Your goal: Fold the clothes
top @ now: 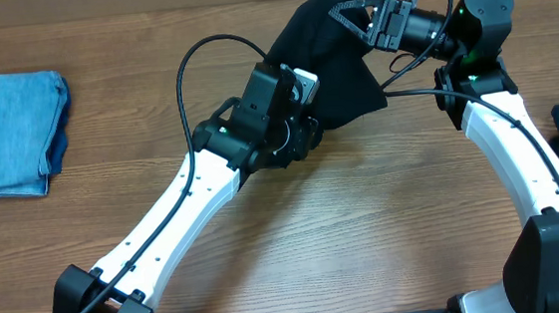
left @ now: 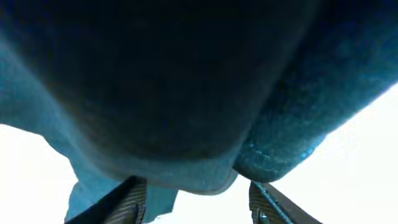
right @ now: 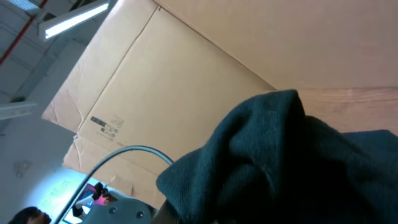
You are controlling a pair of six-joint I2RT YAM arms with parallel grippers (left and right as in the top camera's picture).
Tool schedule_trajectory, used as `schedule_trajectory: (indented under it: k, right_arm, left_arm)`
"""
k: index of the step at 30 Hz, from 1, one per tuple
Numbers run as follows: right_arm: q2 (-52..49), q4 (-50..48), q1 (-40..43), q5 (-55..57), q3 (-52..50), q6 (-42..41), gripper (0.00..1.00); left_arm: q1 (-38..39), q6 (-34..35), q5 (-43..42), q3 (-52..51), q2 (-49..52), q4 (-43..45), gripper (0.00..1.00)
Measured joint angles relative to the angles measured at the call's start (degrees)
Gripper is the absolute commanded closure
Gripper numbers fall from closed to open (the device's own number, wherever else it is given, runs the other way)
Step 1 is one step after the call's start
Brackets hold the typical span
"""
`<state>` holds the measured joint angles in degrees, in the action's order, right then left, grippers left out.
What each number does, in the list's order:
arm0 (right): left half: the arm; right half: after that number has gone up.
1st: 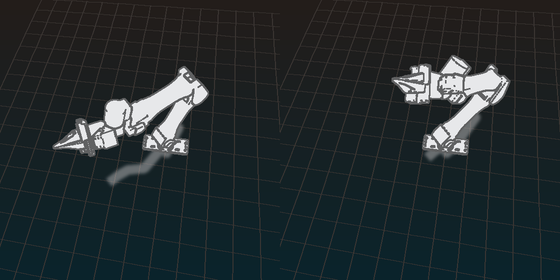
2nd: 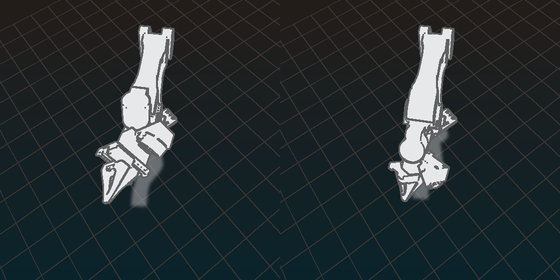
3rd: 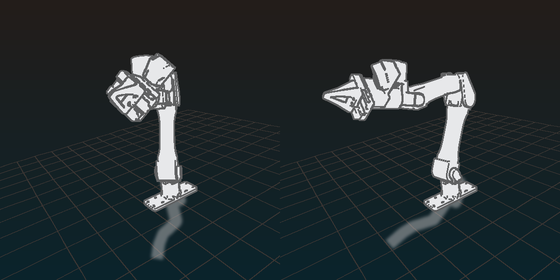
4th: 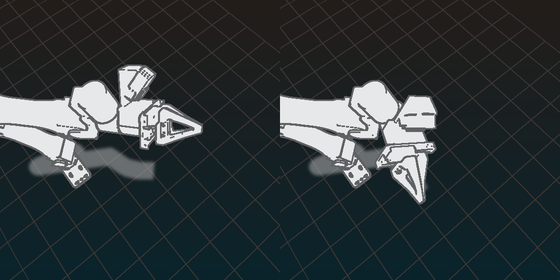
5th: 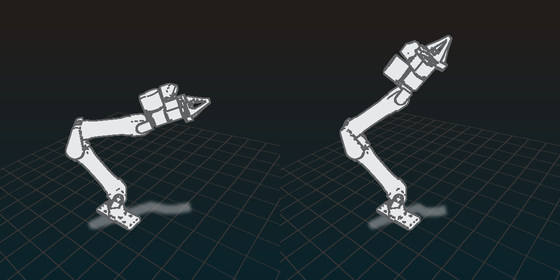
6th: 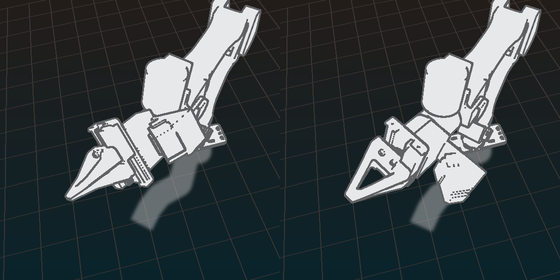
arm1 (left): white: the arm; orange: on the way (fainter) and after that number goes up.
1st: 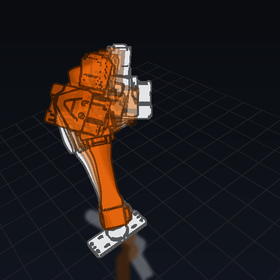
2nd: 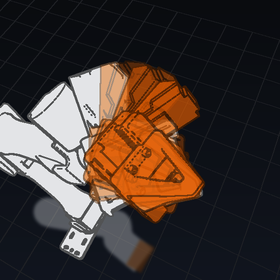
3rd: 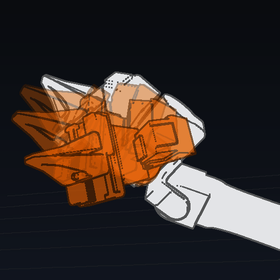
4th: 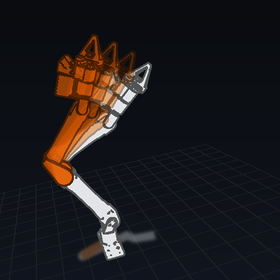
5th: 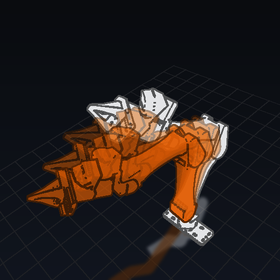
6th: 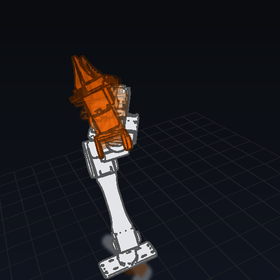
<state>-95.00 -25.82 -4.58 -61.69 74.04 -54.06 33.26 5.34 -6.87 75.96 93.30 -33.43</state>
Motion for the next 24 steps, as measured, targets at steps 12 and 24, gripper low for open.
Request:
schedule_trajectory:
  k: [12,24]
  right_arm:
    - [0.0,-3.2,-1.7,-2.0,0.0,-2.1,0.93]
    - [0.0,-20.2,-2.3,-4.6,0.0,-12.9,0.95]
  left_arm:
    - [0.2,0.5,3.0,-1.0,0.0,4.8,0.36]
    - [0.2,0.1,8.1,-1.1,0.0,9.9,0.37]
